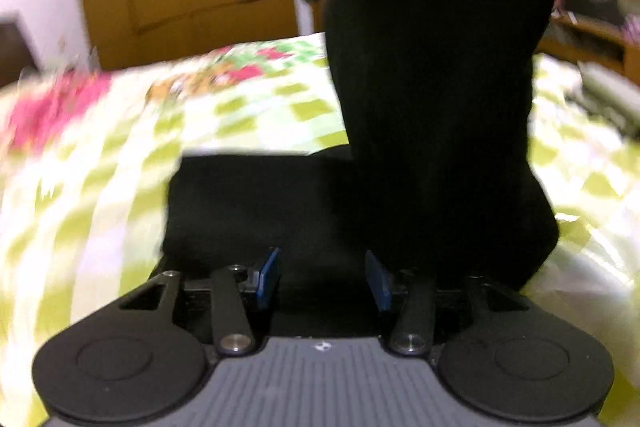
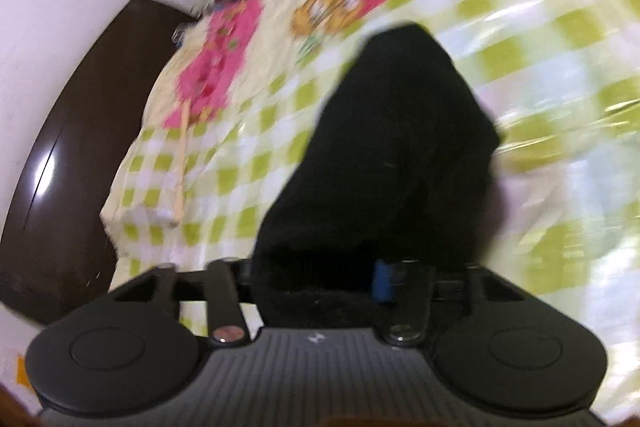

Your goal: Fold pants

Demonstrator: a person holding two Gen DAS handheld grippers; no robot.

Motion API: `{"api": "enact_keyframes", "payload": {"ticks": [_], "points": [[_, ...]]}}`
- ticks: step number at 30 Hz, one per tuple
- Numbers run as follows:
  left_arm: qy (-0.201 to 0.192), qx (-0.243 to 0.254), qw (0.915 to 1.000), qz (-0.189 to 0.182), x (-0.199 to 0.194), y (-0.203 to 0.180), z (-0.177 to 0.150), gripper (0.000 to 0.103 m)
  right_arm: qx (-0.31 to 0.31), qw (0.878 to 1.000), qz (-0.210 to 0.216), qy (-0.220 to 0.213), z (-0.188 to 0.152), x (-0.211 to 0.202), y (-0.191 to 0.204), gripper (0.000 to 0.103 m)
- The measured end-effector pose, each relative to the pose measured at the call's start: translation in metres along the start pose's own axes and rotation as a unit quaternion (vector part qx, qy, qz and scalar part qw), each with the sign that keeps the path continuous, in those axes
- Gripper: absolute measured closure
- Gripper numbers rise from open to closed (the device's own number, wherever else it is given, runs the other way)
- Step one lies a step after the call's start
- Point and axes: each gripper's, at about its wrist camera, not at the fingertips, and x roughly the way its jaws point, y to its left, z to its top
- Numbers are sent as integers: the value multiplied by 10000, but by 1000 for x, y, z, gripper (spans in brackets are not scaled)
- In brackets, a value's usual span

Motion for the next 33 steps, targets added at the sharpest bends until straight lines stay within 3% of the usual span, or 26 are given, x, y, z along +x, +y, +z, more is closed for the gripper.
{"api": "enact_keyframes", "payload": {"ticks": [3,6,10,14,17,20,23,26,30,33], "points": [[-45,-267,9996,15,-21,11,-9,44,-189,9992,79,352,-5,33,23,48],[43,-436,9990,-20,-33,19,-15,44,-398,9976,187,530,-12,38,35,48],[264,-660,9974,87,-48,32,-26,44,-602,9971,263,383,-7,28,35,48],[311,-1258,9914,179,-60,56,-31,44,-909,9952,-42,359,-7,32,28,48],[113,-1578,9873,152,-68,64,-24,44,-1819,9820,-488,147,-8,49,35,48],[88,-1392,9898,304,-70,62,-20,42,-2793,9580,-628,-164,0,60,40,47],[307,-1424,9881,502,-86,70,-28,42,-2964,9546,-304,-17,18,69,37,42],[459,-1787,9819,437,-93,82,-30,42,-3450,9384,67,203,27,82,41,35],[-26,-2033,9790,154,-93,84,-7,41,-3997,9118,576,741,39,111,48,31],[-224,-2013,9792,-65,-84,82,10,37,-3868,9115,878,1089,50,129,45,31]]}}
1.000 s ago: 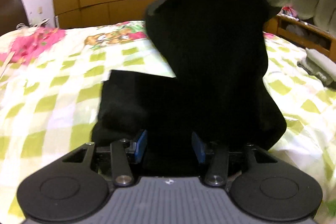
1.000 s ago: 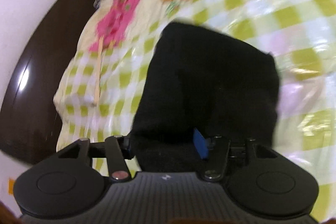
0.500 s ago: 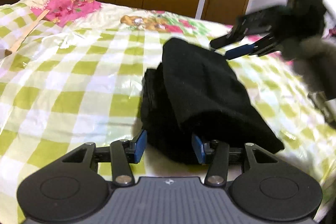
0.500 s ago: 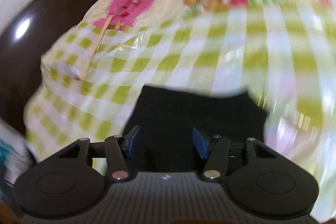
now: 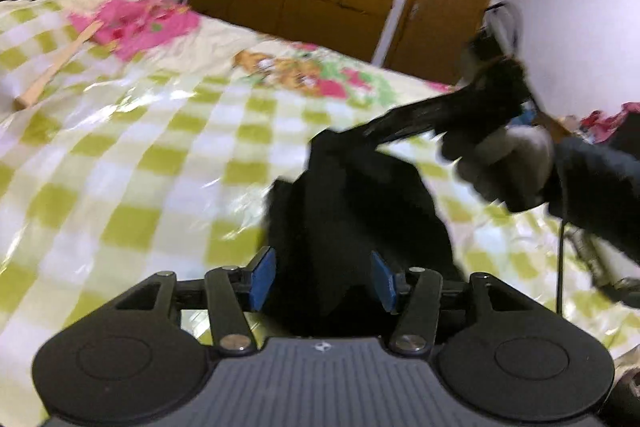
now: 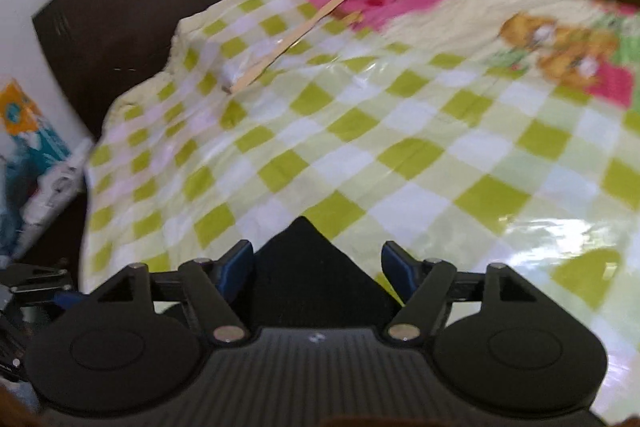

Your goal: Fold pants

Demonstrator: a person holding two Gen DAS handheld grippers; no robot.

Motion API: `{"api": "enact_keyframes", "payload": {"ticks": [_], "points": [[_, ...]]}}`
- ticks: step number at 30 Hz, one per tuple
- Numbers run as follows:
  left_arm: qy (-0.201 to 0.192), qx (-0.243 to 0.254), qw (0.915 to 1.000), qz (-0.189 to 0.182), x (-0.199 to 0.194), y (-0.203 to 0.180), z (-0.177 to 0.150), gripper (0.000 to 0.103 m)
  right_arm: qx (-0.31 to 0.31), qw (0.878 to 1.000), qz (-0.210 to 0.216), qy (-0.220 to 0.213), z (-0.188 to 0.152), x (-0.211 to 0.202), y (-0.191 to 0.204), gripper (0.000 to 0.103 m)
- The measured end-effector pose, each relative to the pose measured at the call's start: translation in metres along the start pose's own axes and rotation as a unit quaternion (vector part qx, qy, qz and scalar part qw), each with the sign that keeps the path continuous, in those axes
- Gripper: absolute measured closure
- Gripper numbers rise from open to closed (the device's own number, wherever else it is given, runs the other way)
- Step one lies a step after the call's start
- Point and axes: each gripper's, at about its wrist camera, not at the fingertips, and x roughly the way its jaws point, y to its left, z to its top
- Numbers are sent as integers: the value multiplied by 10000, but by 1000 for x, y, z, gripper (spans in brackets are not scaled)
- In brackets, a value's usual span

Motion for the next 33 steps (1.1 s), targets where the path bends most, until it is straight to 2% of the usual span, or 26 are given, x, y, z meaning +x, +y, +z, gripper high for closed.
{"api": "enact_keyframes", "payload": {"ticks": [2,3,4,5,6,7,8,9,10,14,16,20,23,26,28,29,30,33], "points": [[139,79,9998,77,15,-5,0,27,246,9989,312,229,0,9,-11,32],[316,105,9993,181,24,-5,-3,27,373,9979,426,328,-1,12,-15,34],[477,86,9985,246,34,-5,-7,29,449,9970,498,384,-5,13,-16,48],[584,51,9980,228,40,-5,-10,33,471,9965,547,426,-8,14,-15,67],[657,79,9976,201,46,-8,-12,38,495,9960,609,422,-10,13,-13,75],[678,176,9974,169,48,-11,-12,51,534,9957,661,363,-13,9,-11,84],[672,283,9972,145,49,-15,-10,54,555,9958,656,303,-14,5,-9,87],[648,403,9970,157,49,-19,-5,63,562,9963,609,233,-14,0,-7,89],[625,495,9967,143,48,-20,-1,67,573,9966,560,177,-14,-6,-5,89],[437,736,9962,131,43,-16,20,70,676,9971,338,-88,-5,-19,-5,90],[316,689,9969,221,48,-6,24,70,759,9965,260,-226,-1,-16,-9,91],[524,394,9970,421,77,26,10,69,1235,9917,119,-350,-5,27,-31,91],[532,455,9959,565,78,26,-8,68,1413,9896,142,-218,-25,67,-37,91],[422,267,9970,589,76,30,-16,65,1603,9859,211,-432,-35,73,-41,89],[386,274,9973,561,71,30,-12,61,1708,9838,269,-469,-33,70,-44,84],[380,339,9970,575,69,28,-11,60,1808,9813,353,-563,-30,64,-47,76],[395,451,9963,612,66,25,-9,60,1861,9790,378,-746,-27,53,-48,76],[435,670,9941,731,56,19,-6,60,1793,9740,26,-1382,-18,6,-46,75]]}}
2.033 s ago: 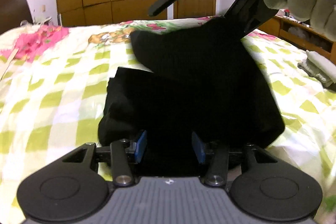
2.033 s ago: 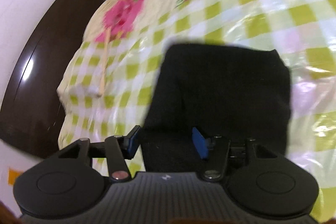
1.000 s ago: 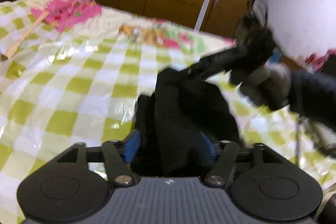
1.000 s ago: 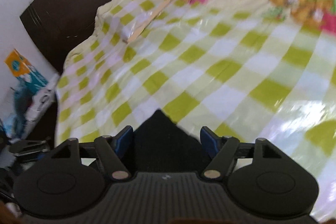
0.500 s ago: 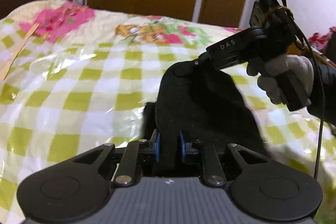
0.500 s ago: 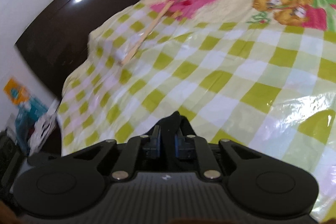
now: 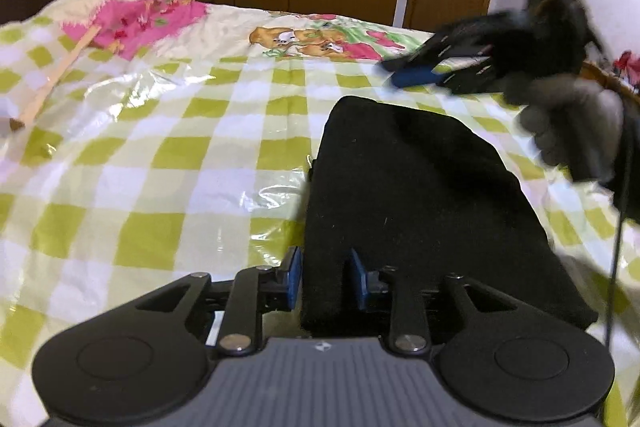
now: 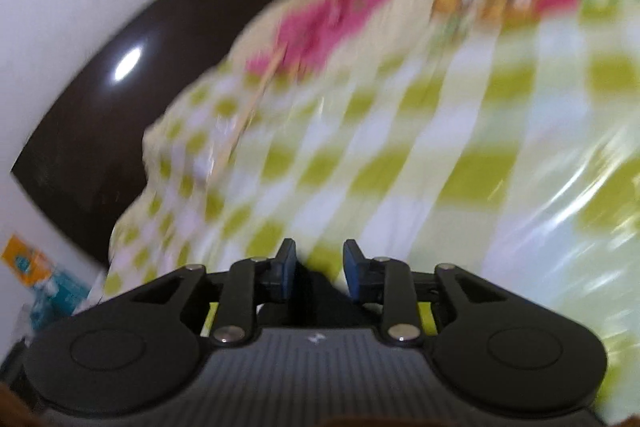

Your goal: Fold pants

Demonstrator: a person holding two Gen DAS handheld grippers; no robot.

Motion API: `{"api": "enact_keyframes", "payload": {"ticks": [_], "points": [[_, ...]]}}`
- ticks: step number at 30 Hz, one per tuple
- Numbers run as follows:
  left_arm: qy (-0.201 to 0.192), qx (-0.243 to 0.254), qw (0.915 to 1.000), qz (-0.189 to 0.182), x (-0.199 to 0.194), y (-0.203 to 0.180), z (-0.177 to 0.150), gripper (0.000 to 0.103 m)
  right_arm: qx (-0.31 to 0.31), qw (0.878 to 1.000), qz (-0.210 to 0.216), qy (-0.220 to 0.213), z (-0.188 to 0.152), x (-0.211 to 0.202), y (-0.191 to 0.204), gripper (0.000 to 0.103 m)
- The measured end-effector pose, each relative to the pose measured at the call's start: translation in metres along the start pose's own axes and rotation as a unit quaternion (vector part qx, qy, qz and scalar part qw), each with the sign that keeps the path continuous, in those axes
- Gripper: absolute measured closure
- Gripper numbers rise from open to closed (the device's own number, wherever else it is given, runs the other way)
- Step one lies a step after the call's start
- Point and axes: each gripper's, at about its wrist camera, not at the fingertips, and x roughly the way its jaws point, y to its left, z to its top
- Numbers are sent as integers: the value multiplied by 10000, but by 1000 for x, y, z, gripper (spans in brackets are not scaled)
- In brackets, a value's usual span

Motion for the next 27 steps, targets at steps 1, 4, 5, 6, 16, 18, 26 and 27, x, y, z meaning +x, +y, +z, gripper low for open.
{"api": "enact_keyframes", "payload": {"ticks": [1,4,5,6,16,18,26,27], "points": [[-23,17,10000,32,-5,0,1,60,0,9999,-19,-166,4,-17,2,74],[-222,17,9996,172,-21,3,11,60,-31,9991,-71,-427,-4,-65,11,72],[-310,38,9993,185,-26,2,15,60,-61,9991,-71,-417,-11,-78,13,71],[-410,87,9989,191,-29,-1,20,60,-98,9991,-188,-372,-22,-88,14,70],[145,830,9959,333,29,-34,7,59,954,9923,-781,-87,-71,-57,-44,77],[88,849,9957,347,22,-36,9,59,1006,9923,-714,-98,-69,-60,-46,78],[-787,1227,9888,-321,-23,-84,46,59,1399,9871,-695,-345,-79,-117,-37,53],[-776,1255,9874,-566,-20,-93,47,59,1530,9855,-689,-269,-83,-115,-41,53]]}}
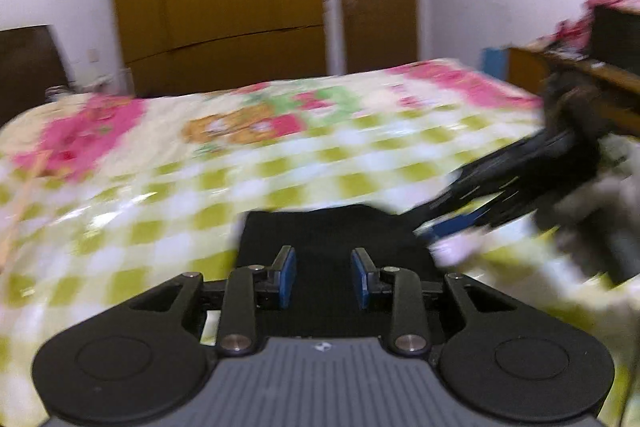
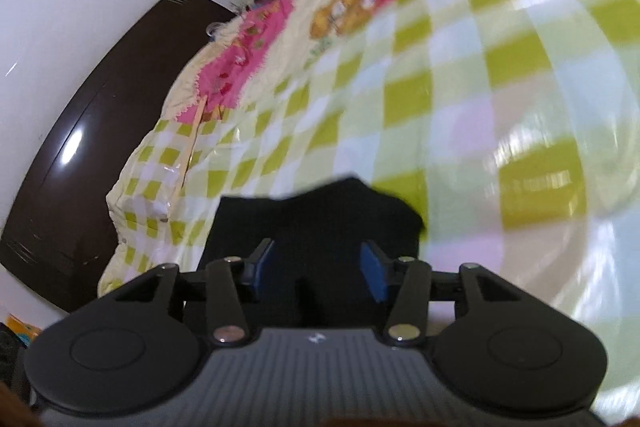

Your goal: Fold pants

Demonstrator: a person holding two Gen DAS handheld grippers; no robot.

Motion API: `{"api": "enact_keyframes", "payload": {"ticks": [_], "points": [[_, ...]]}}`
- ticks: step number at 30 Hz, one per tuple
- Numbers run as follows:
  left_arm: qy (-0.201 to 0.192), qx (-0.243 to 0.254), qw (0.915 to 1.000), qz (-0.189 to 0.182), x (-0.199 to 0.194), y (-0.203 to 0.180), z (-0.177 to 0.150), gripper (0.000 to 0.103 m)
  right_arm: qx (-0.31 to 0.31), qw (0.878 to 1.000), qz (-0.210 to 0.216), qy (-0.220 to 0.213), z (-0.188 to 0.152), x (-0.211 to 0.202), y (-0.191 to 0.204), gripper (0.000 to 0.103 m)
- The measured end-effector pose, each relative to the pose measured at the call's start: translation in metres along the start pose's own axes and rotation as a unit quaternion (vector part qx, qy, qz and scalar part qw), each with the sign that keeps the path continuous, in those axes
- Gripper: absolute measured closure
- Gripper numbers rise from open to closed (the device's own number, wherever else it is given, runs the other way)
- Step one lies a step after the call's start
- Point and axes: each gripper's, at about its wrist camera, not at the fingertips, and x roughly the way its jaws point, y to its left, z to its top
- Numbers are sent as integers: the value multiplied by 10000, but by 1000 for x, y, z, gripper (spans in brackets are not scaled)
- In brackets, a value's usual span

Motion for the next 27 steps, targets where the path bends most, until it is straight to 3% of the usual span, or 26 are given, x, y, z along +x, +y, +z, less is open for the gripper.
{"api": "enact_keyframes", "payload": {"ticks": [3,5,7,9,10,11,14,18,23,27], "points": [[245,-102,9979,-585,25,-13,-11,58,193,9994,-252,107,-6,14,-12,51],[592,-152,9948,-819,42,-16,-26,58,562,9984,-80,32,-6,20,-22,43],[965,-4,9914,-883,55,-21,-44,58,831,9964,102,-114,0,24,-29,42],[1078,-154,9896,-937,59,-17,-55,58,747,9967,164,-262,9,29,-29,54],[1052,-257,9895,-959,58,-14,-57,58,615,9978,98,-233,15,34,-27,68],[1027,-309,9897,-953,57,-12,-57,58,521,9985,0,-178,19,41,-24,79],[992,-75,9916,-831,55,-17,-58,58,487,9988,-82,-23,26,63,-23,82],[924,125,9931,-704,42,-19,-53,57,142,9995,-296,-30,25,64,-8,82],[640,-53,9972,-376,13,3,-37,57,9,9994,-277,-212,11,14,15,72],[399,-171,9990,-77,9,26,-26,51,-264,9991,-262,178,-29,-7,36,72]]}}
